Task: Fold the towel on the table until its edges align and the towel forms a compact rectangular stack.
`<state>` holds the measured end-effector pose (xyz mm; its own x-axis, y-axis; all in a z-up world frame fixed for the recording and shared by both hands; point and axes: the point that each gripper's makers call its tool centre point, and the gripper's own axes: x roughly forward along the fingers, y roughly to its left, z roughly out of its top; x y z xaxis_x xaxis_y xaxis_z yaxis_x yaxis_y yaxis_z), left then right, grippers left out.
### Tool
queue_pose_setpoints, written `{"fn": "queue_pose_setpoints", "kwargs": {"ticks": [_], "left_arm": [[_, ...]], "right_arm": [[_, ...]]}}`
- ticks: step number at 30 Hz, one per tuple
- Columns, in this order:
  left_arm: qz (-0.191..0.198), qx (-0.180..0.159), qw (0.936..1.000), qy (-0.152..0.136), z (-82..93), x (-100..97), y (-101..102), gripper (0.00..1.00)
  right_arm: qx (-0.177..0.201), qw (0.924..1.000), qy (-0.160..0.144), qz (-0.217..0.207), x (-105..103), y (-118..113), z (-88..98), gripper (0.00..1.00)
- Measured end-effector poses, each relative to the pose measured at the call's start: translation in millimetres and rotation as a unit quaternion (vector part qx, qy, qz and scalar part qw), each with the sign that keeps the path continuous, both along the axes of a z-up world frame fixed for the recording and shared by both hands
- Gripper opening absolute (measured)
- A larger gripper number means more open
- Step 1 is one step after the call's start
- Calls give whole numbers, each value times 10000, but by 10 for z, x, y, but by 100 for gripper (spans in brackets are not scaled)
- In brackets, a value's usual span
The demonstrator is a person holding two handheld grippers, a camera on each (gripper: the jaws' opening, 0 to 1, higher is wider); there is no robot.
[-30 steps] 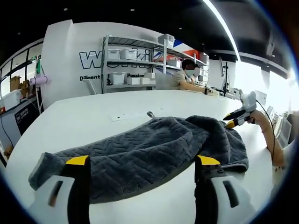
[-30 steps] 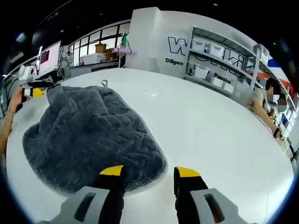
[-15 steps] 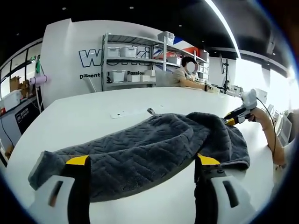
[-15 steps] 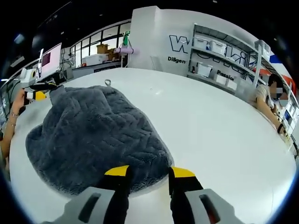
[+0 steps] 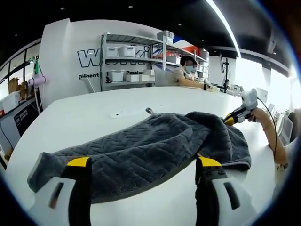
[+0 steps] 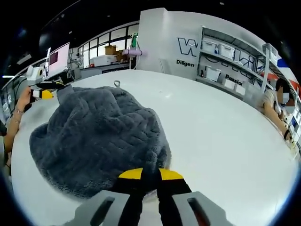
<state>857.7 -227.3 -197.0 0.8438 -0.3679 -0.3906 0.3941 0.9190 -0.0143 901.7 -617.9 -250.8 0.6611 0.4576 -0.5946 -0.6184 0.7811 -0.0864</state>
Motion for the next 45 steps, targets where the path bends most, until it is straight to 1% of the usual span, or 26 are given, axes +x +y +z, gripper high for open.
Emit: {"fn": "queue_pose_setpoints", "kwargs": {"ticks": [2, 4, 9, 13, 15, 21, 23, 25, 28, 31, 34, 39, 41, 45], "left_arm": [[-6, 0, 10000, 1, 1, -5, -4, 96], [-9, -5, 10000, -1, 4, -7, -4, 96], [-33, -19, 10000, -6, 11, -16, -12, 95], [-40, -29, 10000, 0, 12, -21, -12, 95], [-42, -24, 10000, 1, 13, -24, -10, 95], [-5, -16, 10000, 16, 6, -20, 12, 95], [9, -10, 10000, 31, -7, -11, 21, 94], [20, -4, 10000, 49, -22, -3, 25, 94], [22, 16, 9999, 107, -64, 14, 34, 94], [43, 30, 9998, 165, -94, 18, 52, 93], [66, 27, 9999, 149, -84, 21, 56, 93], [-60, 14, 9998, 181, -89, 9, -13, 95], [-95, 18, 9998, 189, -90, 4, -33, 95], [-154, 27, 9997, 173, -68, -11, -52, 96]], "right_arm": [[-112, 9999, -69, 55, -4, 6, -2, 7], [-105, 9999, -105, 71, -2, 8, 14, 6], [79, 9997, -242, -4, 28, 9, 111, 6], [211, 9988, -439, -46, 11, 25, 234, 6], [237, 9980, -590, -56, 7, 34, 321, 6], [314, 9955, -898, 33, 0, 124, 529, 5], [383, 9937, -1054, 38, 17, 158, 660, 5], [286, 9922, -1203, 129, 34, 174, 782, 5], [216, 9909, -1319, 177, 6, 223, 928, 5], [208, 9877, -1524, 264, -2, 281, 1151, 5], [164, 9848, -1702, 302, 13, 316, 1354, 5], [-12, 9791, -1997, 382, 39, 384, 1715, 4], [-36, 9763, -2125, 418, 63, 418, 1881, 4], [-79, 9708, -2348, 486, 95, 514, 2155, 4]]}}
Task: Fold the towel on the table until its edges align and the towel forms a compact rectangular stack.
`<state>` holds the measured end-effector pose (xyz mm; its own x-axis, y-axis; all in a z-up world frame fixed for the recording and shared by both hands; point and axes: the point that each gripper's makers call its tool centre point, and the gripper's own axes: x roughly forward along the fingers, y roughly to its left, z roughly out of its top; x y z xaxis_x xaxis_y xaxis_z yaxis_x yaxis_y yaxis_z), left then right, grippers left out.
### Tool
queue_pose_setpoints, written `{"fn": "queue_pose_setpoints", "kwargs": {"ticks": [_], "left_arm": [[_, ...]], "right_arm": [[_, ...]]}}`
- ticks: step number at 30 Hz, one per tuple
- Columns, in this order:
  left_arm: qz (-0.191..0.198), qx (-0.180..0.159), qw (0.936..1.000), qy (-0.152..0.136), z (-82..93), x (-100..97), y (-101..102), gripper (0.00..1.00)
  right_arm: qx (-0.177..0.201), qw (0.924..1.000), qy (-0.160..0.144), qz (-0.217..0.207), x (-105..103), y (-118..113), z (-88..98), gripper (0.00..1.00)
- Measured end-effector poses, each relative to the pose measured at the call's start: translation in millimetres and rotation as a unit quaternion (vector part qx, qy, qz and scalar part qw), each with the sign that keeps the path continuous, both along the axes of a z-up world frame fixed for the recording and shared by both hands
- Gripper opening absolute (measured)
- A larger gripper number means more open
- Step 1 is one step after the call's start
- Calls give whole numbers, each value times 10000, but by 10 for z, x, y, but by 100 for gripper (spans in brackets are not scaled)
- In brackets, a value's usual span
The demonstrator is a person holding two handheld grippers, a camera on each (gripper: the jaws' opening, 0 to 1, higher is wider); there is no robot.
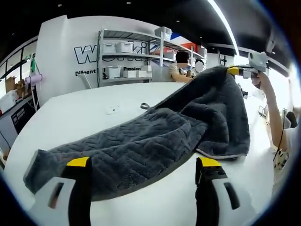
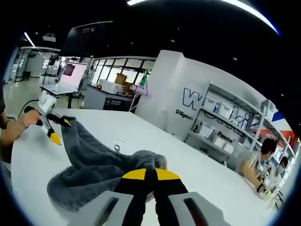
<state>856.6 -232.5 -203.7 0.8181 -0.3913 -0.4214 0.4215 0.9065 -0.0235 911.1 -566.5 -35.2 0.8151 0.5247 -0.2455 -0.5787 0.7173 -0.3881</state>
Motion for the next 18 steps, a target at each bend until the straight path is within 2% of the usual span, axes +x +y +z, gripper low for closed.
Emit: {"fn": "queue_pose_setpoints", "kwargs": {"ticks": [9, 18], "left_arm": [[-20, 6, 10000, -74, 49, -14, -18, 97], [-119, 36, 9999, -82, 48, -34, -70, 98]], "right_arm": [[-282, 9980, -560, 24, 52, 198, 591, 4], [-450, 9934, -1051, -120, 50, 225, 1134, 4]]}}
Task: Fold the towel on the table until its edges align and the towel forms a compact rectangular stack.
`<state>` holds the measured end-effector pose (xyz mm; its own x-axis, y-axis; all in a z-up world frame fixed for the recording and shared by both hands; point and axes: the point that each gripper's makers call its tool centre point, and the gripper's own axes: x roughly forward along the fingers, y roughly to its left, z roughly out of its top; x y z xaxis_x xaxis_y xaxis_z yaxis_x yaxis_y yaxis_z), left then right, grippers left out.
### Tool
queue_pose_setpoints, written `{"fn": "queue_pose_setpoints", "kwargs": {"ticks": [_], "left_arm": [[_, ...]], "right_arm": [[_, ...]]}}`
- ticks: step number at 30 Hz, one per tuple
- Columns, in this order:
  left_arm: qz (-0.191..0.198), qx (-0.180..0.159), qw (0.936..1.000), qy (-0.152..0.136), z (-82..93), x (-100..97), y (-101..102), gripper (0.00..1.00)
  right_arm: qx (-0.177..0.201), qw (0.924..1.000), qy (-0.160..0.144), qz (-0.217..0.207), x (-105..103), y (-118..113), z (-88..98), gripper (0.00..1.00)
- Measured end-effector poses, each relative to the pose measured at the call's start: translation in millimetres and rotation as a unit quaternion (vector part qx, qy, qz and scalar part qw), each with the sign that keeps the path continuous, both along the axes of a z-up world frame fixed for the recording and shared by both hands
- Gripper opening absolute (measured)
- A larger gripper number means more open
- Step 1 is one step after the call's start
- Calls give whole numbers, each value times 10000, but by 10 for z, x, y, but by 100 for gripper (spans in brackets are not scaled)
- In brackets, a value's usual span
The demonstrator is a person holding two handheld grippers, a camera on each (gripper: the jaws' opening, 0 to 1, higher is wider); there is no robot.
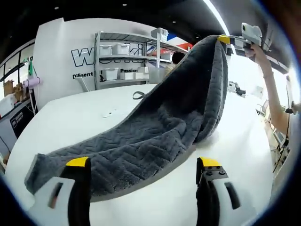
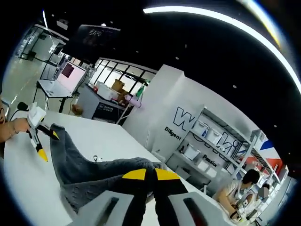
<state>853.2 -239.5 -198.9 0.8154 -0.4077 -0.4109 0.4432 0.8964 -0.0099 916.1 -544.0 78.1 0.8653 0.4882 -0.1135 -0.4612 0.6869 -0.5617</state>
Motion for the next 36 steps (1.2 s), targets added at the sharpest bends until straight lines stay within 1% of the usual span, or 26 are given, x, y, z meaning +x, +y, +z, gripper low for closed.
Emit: {"fn": "queue_pose_setpoints", "kwargs": {"ticks": [5, 14, 16, 18, 20, 22, 26, 27, 29, 31, 36], "left_arm": [[30, -5, 10000, 12, -7, 6, 20, 97], [-16, -6, 10000, 11, -3, -16, -6, 97], [-28, -6, 10000, 8, 0, -19, -9, 97], [-43, -7, 10000, 5, 5, -21, -13, 97], [-55, -10, 10000, 3, 10, -25, -15, 97], [-69, -12, 10000, -8, 20, -28, -20, 97], [-83, -22, 10000, -23, 31, -35, -29, 97], [-83, -22, 10000, -24, 32, -35, -28, 97], [-85, -23, 10000, -28, 34, -35, -28, 97], [-93, -26, 10000, -23, 32, -33, -29, 97], [-113, 1, 9999, 18, 5, -34, -39, 97]], "right_arm": [[-45, 9997, -243, -81, -5, 15, 273, 4], [-253, 9985, -477, -124, 12, 216, 671, 4], [-290, 9982, -498, -151, 33, 239, 731, 4], [-318, 9982, -463, -214, 80, 225, 737, 4], [-346, 9983, -359, -313, 171, 178, 672, 4], [-365, 9981, -224, -441, 299, 101, 559, 4], [-382, 9963, 70, -765, 559, -126, 239, 4], [-391, 9954, 190, -858, 629, -206, 120, 4], [-351, 9940, 344, -974, 736, -318, -43, 4], [-365, 9917, 506, -1125, 842, -443, -219, 4], [-426, 9848, 790, -1488, 1070, -735, -613, 4]]}}
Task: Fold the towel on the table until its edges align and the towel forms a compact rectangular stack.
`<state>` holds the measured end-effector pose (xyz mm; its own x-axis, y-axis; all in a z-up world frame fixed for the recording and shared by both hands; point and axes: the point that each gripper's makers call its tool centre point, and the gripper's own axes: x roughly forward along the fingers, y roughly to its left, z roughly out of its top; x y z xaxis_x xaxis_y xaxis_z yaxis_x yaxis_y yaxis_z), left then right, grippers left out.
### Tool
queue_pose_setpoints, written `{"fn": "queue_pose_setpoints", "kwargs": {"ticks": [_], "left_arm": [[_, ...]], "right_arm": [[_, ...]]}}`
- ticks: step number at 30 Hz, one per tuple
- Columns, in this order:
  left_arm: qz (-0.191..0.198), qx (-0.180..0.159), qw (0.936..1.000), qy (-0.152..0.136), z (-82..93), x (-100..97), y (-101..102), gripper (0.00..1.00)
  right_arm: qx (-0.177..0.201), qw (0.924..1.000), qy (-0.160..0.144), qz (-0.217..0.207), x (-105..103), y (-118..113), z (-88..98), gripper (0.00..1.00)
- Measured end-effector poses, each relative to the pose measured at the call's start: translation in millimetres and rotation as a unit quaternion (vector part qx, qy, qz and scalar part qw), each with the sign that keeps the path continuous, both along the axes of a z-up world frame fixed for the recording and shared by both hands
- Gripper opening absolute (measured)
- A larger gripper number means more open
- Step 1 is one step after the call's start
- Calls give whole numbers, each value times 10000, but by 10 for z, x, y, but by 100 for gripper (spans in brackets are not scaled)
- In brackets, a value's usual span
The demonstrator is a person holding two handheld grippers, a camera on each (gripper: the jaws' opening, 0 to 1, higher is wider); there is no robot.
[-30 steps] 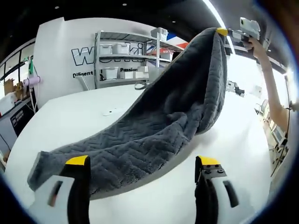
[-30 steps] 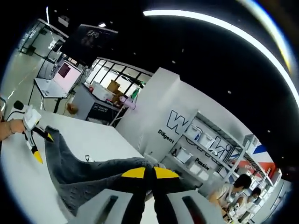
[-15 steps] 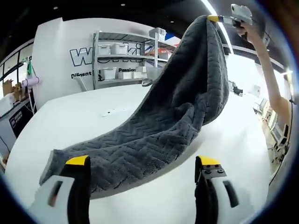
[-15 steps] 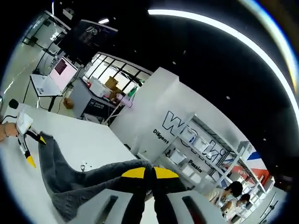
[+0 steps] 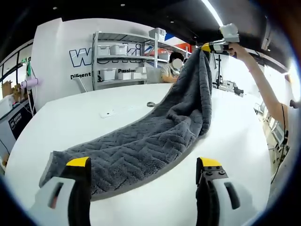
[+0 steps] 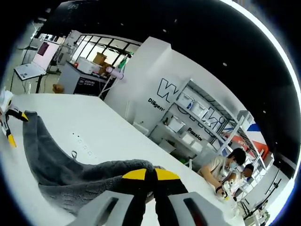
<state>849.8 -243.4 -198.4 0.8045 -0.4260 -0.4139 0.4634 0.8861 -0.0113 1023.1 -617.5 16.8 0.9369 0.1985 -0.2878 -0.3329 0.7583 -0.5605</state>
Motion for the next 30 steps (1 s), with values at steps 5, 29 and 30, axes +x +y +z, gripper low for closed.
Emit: {"fn": "queue_pose_setpoints", "kwargs": {"ticks": [5, 29, 30], "left_arm": [[-16, 62, 10000, 45, -32, -2, -4, 97], [-228, -26, 9997, 72, -26, -22, -85, 97], [-229, -26, 9997, 76, -28, -21, -85, 97]], "right_arm": [[-24, 9991, 349, -246, 188, -219, -426, 4], [40, 9798, 1570, -1237, 588, -993, -2250, 5], [39, 9786, 1622, -1267, 589, -1017, -2318, 5]]}}
